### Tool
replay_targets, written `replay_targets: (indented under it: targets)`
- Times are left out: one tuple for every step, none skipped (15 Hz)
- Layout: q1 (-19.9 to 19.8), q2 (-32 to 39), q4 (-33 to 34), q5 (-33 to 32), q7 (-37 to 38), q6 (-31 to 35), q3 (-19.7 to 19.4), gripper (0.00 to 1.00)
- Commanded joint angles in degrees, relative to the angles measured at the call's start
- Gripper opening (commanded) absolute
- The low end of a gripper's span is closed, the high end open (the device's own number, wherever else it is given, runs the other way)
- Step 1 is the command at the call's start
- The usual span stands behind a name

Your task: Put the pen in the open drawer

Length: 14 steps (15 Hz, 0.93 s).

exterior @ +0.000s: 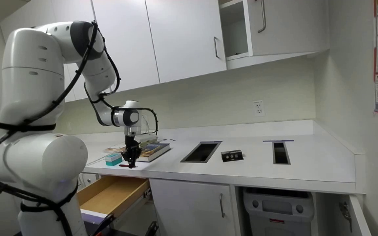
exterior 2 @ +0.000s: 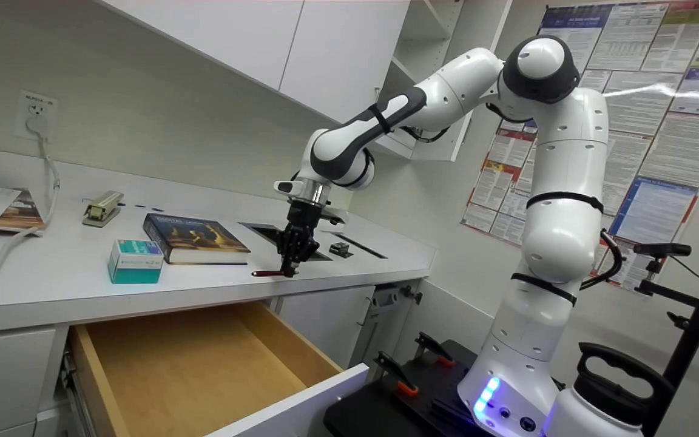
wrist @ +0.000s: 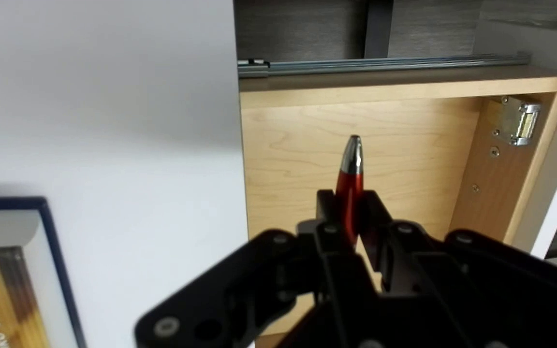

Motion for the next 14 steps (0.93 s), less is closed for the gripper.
replay_targets:
  targets:
    - [0.5,0.0,0.1,0.1,-0.1,-0.1,-0.5,0.04]
    - [1.3,-0.1,-0.6,-1.0,1.4,1.0,-0.5,0.04]
    - [2.0,-0.7,-2.1,-1.1,2.1,2.5,-0.1,0.04]
    - [2.6,-1.6,-4.5,-0.9,2.5,5.3,0.4,0.04]
    - [3.1,-2.1,-6.3,-0.4,2.5,7.9,1.0,0.04]
    - [3.9,-2.9,-9.1,-0.3,2.7,12.5,1.6,0.04]
    - [4.6,-3.3,-11.7,-0.2,3.2,17.1,2.2,0.04]
    - [5.2,-3.4,-14.1,-0.1,3.8,22.0,3.1,0.04]
    - [5.6,-3.2,-16.3,0.1,4.5,27.0,4.2,0.04]
    - [5.8,-2.4,-18.2,0.4,5.4,31.9,5.6,0.04]
    - [5.9,-1.1,-20.0,0.0,6.7,36.9,7.0,0.04]
    - [5.7,0.4,-20.9,-0.8,8.6,40.9,8.4,0.04]
    - [5.6,1.8,-21.8,-2.7,10.8,43.7,9.1,0.04]
    - [6.1,3.6,-21.9,-5.2,13.7,45.5,8.9,0.04]
